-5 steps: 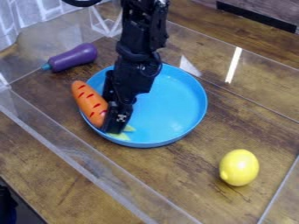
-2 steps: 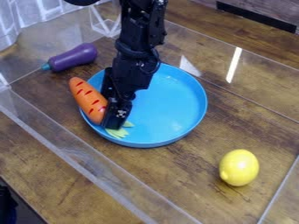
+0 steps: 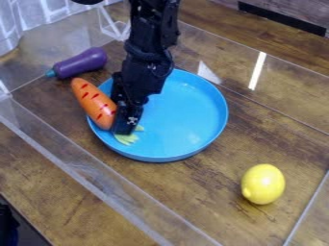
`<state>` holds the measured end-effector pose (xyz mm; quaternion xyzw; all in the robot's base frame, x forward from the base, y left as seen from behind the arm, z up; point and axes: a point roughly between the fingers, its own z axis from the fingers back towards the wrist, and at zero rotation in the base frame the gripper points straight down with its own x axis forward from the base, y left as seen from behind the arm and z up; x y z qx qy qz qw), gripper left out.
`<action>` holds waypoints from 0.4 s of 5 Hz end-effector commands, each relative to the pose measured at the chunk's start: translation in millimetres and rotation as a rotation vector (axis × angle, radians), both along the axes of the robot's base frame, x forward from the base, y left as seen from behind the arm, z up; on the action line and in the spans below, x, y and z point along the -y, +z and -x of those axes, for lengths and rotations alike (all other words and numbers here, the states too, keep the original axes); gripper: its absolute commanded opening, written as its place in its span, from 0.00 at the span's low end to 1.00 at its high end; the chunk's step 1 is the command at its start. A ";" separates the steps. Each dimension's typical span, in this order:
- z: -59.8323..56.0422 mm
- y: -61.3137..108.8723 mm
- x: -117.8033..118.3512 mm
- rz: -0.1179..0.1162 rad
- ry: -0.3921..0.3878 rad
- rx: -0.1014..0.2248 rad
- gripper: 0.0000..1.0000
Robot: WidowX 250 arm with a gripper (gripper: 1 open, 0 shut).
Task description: Remove the carrot from the blue tray and put it on the table
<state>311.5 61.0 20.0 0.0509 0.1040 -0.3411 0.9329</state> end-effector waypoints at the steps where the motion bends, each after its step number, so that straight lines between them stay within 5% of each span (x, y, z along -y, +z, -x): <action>1: 1.1 -5.2 -3.6 0.006 0.019 -0.004 0.00; 2: 2.7 3.0 -4.2 -0.005 0.013 -0.002 0.00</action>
